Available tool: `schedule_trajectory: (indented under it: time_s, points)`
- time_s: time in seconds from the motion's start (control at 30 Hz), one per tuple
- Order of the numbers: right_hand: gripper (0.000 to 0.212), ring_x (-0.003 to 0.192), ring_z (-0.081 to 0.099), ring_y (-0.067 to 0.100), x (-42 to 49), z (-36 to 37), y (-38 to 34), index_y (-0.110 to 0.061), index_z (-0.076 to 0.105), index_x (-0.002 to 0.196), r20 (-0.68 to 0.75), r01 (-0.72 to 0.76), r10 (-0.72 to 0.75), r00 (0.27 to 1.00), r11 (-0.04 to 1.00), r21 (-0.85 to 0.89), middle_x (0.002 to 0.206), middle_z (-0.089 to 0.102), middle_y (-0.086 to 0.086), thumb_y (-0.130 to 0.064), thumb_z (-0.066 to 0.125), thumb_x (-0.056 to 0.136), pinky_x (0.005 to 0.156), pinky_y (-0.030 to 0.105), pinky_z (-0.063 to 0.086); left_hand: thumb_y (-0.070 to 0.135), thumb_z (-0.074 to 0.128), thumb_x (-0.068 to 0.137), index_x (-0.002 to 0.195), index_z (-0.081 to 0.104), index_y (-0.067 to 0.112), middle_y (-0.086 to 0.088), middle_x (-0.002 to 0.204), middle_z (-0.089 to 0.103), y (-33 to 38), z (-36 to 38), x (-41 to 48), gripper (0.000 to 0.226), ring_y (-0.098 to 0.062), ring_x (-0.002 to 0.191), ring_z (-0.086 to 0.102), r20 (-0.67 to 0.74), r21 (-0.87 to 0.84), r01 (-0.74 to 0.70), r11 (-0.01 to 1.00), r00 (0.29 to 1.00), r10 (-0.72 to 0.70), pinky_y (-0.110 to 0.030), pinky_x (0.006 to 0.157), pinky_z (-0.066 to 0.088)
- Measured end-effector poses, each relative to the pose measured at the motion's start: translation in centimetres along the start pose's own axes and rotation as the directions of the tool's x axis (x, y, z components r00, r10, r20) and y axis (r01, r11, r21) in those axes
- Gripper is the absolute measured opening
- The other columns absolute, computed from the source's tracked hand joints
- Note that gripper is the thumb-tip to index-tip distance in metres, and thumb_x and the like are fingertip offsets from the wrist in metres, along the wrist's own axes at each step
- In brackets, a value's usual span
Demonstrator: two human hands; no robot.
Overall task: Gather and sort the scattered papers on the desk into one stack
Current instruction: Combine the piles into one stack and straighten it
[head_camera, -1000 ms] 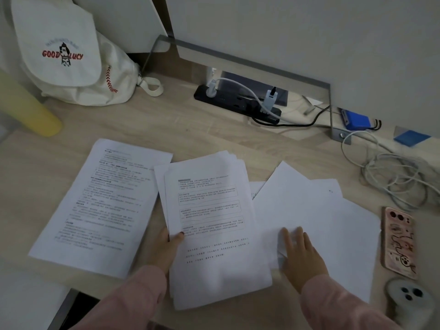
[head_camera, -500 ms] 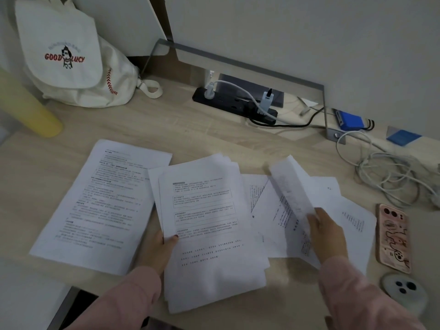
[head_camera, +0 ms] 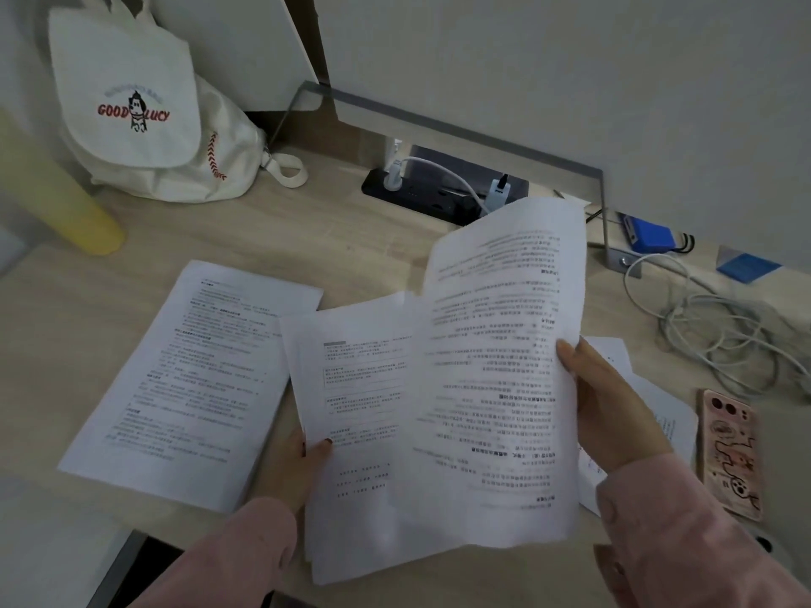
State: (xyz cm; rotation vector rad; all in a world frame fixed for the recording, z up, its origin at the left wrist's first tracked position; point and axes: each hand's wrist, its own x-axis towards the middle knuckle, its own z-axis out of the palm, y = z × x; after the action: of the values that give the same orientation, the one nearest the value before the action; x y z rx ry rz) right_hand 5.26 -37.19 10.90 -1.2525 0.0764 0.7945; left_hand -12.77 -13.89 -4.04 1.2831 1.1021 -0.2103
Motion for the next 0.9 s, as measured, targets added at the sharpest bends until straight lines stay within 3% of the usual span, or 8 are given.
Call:
schedule_trajectory:
  time_s: [0.1, 0.2, 0.33, 0.5, 0.6, 0.67, 0.8, 0.9]
  points:
    - [0.045, 0.109, 0.063, 0.023, 0.8, -0.7, 0.8, -0.017, 0.054, 0.127, -0.030, -0.018, 0.020, 0.999, 0.997, 0.081, 0.120, 0.066, 0.005, -0.027, 0.048, 0.083, 0.087, 0.037, 0.055, 0.007, 0.051, 0.092, 0.124, 0.056, 0.010, -0.014, 0.119, 0.064, 0.0, -0.1, 0.1, 0.033, -0.034, 0.105, 0.061, 0.014, -0.005, 0.002, 1.000, 1.000, -0.002, -0.054, 0.096, 0.047]
    - [0.041, 0.111, 0.061, 0.023, 2.1, -1.9, 3.3, -0.011, 0.051, 0.129, -0.237, -0.032, 0.084, 0.968, 0.976, 0.216, 0.121, 0.064, 0.006, -0.022, 0.047, 0.090, 0.084, 0.032, 0.054, 0.008, 0.051, 0.092, 0.120, 0.056, 0.014, -0.009, 0.114, 0.064, 0.4, 0.1, -0.5, 0.028, -0.028, 0.100, 0.060, 0.020, -0.029, 0.003, 1.000, 1.000, -0.002, -0.043, 0.091, 0.048]
    - [0.021, 0.088, 0.062, 0.021, 2.4, -2.4, 7.4, -0.005, 0.056, 0.111, -0.407, -0.068, 0.211, 0.889, 0.938, 0.339, 0.074, 0.075, 0.001, -0.012, 0.049, 0.092, 0.062, 0.025, 0.058, 0.015, 0.048, 0.095, 0.125, 0.056, 0.010, -0.012, 0.117, 0.063, 0.5, 0.2, -0.9, 0.032, -0.029, 0.104, 0.060, 0.057, -0.121, 0.047, 0.992, 0.998, -0.040, -0.044, 0.096, 0.046]
    - [0.017, 0.066, 0.066, 0.028, 1.5, 0.2, 13.0, 0.009, 0.061, 0.095, -0.361, -0.350, 0.454, 0.814, 0.881, 0.318, 0.069, 0.070, 0.017, -0.006, 0.058, 0.086, 0.056, 0.028, 0.060, 0.036, 0.042, 0.095, 0.115, 0.055, 0.032, 0.004, 0.108, 0.066, 1.0, 0.2, -1.0, 0.024, -0.013, 0.099, 0.060, 0.071, -0.221, -0.012, 0.975, 0.997, 0.028, -0.034, 0.096, 0.042]
    - [0.021, 0.080, 0.059, 0.031, 0.7, 1.6, 14.5, 0.010, 0.068, 0.084, -0.279, -0.472, 0.543, 0.792, 0.834, 0.286, 0.077, 0.070, 0.019, -0.008, 0.059, 0.086, 0.062, 0.027, 0.059, 0.028, 0.056, 0.090, 0.110, 0.050, 0.038, 0.015, 0.101, 0.063, 1.2, 0.7, -1.2, 0.023, -0.002, 0.092, 0.058, 0.062, -0.105, -0.129, 0.986, 0.989, 0.136, -0.026, 0.085, 0.046]
    - [0.025, 0.093, 0.063, 0.029, 0.1, 1.8, 14.3, 0.006, 0.069, 0.094, -0.211, -0.531, 0.557, 0.803, 0.830, 0.168, 0.096, 0.071, 0.017, -0.015, 0.059, 0.087, 0.071, 0.028, 0.058, 0.023, 0.061, 0.087, 0.111, 0.053, 0.032, 0.011, 0.099, 0.064, 0.8, 0.9, -1.1, 0.026, -0.003, 0.088, 0.057, 0.039, -0.069, -0.125, 0.990, 0.991, 0.128, -0.020, 0.073, 0.045]
    - [0.026, 0.096, 0.063, 0.033, 0.0, 0.2, 13.1, -0.001, 0.066, 0.096, -0.275, -0.469, 0.473, 0.837, 0.879, 0.086, 0.100, 0.070, 0.018, -0.023, 0.057, 0.087, 0.077, 0.032, 0.053, 0.021, 0.061, 0.087, 0.115, 0.058, 0.024, 0.000, 0.108, 0.066, -0.1, 0.7, -0.7, 0.028, -0.015, 0.095, 0.060, 0.029, -0.027, -0.071, 0.997, 0.997, 0.072, -0.029, 0.080, 0.046]
    - [0.032, 0.093, 0.062, 0.033, -0.2, -2.0, 11.3, -0.007, 0.060, 0.097, -0.390, -0.304, 0.381, 0.838, 0.920, 0.247, 0.104, 0.065, 0.018, -0.031, 0.067, 0.076, 0.080, 0.037, 0.051, 0.016, 0.059, 0.089, 0.114, 0.056, 0.025, 0.002, 0.106, 0.064, -0.2, 0.6, -0.6, 0.027, -0.015, 0.096, 0.060, 0.040, -0.040, -0.065, 0.997, 0.997, 0.067, -0.030, 0.084, 0.046]
